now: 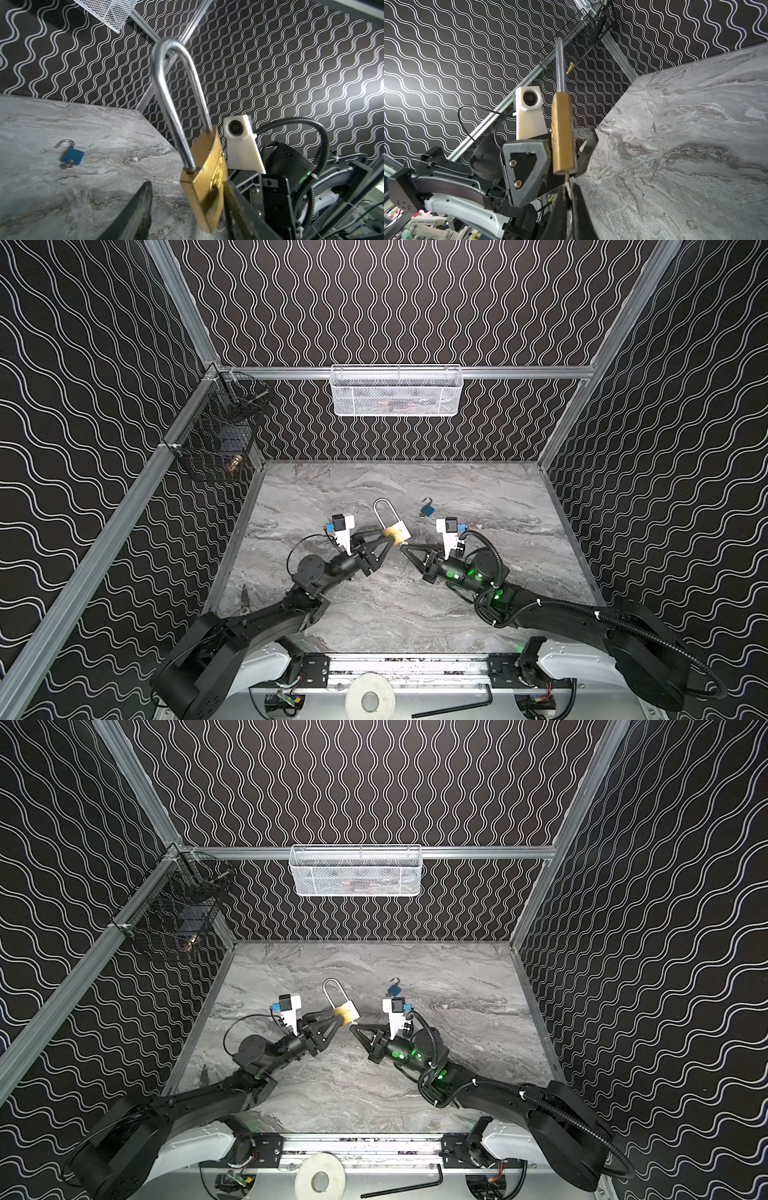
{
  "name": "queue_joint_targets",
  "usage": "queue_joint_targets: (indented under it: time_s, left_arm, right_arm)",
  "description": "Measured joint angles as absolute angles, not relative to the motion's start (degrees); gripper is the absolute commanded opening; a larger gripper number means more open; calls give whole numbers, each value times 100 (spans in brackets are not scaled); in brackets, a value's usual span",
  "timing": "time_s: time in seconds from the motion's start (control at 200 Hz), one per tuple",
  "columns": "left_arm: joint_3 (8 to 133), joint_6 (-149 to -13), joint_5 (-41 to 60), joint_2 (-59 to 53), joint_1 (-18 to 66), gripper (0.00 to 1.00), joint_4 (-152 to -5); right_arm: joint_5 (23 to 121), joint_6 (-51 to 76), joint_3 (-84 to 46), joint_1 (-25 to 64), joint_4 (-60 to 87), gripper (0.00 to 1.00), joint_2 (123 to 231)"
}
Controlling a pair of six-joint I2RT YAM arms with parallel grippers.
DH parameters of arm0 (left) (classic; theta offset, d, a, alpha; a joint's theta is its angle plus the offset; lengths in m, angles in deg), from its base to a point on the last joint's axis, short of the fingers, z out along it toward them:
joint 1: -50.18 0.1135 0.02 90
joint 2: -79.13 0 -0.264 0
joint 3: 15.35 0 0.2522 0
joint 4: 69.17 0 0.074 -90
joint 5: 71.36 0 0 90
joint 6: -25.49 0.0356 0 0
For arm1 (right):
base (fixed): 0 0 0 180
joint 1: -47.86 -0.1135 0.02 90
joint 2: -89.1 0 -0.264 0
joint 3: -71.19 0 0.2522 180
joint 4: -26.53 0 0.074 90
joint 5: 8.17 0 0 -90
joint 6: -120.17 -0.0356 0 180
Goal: Unlock with the key
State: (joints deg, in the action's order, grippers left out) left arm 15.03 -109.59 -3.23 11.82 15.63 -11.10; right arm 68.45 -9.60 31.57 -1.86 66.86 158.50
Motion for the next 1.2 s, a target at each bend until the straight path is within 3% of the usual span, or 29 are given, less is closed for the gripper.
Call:
queue_joint_targets:
  time_s: [0.52, 0.691, 0.771, 1.201]
  left_arm:
    - [1907, -11407, -981, 548, 1566, 26, -332]
    - [1960, -11741, -1140, 257, 1568, 12, 143]
    - [1960, -11772, -1160, 284, 1568, 0, 206]
    - [2454, -12318, -1536, -53, 1649, 0, 221]
  right_arm:
    - [6744, -993, 3141, -153, 6850, 0, 15850]
    - [6764, -993, 3115, -131, 6843, 0, 15876]
    - [6744, -993, 3102, -133, 6880, 0, 15881]
    - [6917, -1076, 3089, -109, 7200, 0, 15916]
